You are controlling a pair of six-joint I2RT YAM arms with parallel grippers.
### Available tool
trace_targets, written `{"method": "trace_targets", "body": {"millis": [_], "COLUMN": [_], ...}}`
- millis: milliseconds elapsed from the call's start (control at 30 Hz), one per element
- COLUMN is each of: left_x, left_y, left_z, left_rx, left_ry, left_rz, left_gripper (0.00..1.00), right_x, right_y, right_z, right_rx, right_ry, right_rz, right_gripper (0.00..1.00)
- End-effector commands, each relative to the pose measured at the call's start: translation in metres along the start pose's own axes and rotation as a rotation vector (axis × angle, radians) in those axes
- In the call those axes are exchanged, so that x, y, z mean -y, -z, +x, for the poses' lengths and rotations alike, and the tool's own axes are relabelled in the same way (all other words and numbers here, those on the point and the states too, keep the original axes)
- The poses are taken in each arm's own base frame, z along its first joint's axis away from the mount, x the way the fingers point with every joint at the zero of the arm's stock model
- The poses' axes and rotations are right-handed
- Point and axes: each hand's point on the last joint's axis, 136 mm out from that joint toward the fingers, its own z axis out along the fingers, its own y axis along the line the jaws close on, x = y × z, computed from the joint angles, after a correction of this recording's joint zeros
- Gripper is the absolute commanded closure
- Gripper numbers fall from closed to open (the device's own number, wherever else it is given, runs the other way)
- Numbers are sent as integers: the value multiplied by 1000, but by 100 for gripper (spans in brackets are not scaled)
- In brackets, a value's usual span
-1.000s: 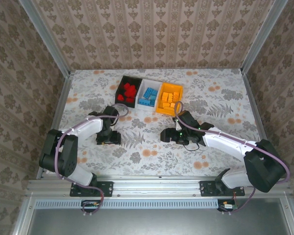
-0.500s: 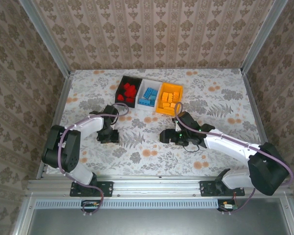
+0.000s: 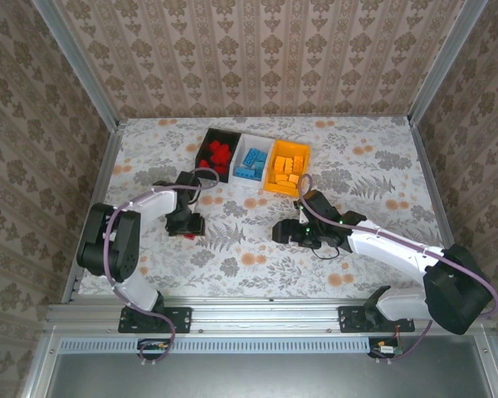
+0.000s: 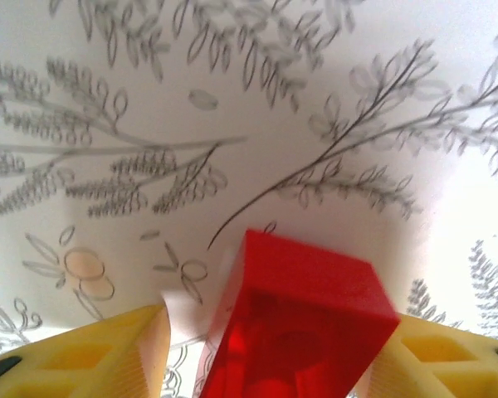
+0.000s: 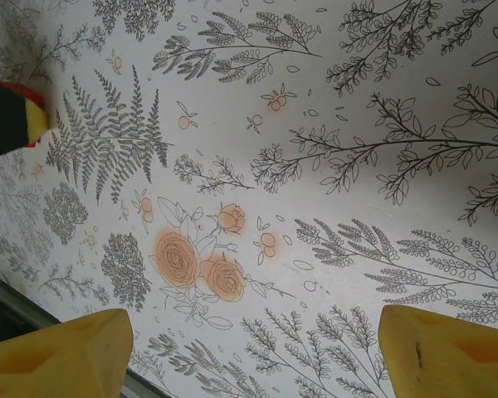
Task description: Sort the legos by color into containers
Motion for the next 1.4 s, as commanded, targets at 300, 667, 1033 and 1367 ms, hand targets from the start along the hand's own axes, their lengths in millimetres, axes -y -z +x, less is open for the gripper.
{"method": "trace_targets", "body": {"millis": [300,667,1033,1367], "left_x": [10,12,21,47], "left_y": [0,13,33,60], "left_z": [-17,-12,-23,-49], "left_rx": [16,39,87,148], "left_ry": [-39,-29,5,137], "left_rz": [27,60,166,465], "left_gripper": [67,68,68,68], "right_x": [10,8,10,16], "right_y": [6,10,12,7], "right_z": [7,3,4,9], "right_rx": [14,11,22,23], "right_ry": [-26,-11,-13,-20], "right_rz": [33,54,56,52], "right_gripper": [21,21,21,21]}}
